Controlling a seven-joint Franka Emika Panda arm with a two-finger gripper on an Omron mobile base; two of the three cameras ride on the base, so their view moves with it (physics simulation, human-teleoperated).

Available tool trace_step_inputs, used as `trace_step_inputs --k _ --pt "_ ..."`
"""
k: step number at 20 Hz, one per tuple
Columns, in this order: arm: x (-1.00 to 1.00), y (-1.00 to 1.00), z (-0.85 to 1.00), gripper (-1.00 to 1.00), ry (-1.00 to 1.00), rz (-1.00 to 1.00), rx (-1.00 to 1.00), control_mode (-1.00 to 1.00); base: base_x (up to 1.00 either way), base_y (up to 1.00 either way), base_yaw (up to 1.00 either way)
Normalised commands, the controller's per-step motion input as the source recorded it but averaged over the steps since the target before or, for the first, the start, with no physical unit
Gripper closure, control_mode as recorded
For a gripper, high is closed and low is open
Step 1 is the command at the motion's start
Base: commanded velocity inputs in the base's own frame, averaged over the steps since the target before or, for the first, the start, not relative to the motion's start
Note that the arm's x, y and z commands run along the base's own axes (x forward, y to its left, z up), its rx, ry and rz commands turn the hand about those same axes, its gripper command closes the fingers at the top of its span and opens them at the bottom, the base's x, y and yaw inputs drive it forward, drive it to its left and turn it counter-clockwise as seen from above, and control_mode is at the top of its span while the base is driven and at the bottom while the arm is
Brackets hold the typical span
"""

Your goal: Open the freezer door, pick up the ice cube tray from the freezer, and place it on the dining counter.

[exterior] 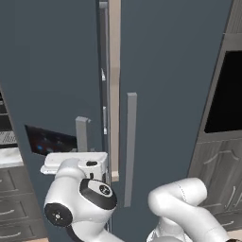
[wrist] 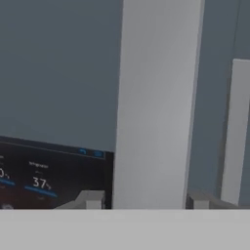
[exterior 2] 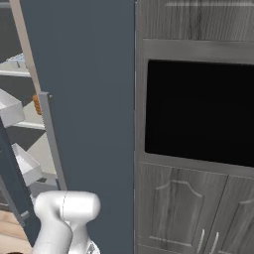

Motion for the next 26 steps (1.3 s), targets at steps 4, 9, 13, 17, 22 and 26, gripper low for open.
trace_step_inputs --k 4,9,13,17,22,26 --pt "-0.36 0.38 0.0 1.0 0.01 0.0 -0.03 -1.0 0.0 0.0 0.0" --pt "-0.35 0.44 -0.03 1.0 0.0 0.0 -0.05 -1.0 0.0 0.0 0.0" --pt "-0.25 0.49 0.0 1.0 0.0 0.0 -0.06 -1.0 0.0 0.0 0.0" --pt "-0.25 0.48 0.0 1.0 0.0 0.0 -0.06 -1.0 0.0 0.0 0.0" --pt "-0.23 0.48 0.0 1.0 0.0 0.0 -0.06 -1.0 0.0 0.0 0.0" --pt "-0.23 0.46 0.0 1.0 0.0 0.0 -0.06 -1.0 0.0 0.0 0.0"
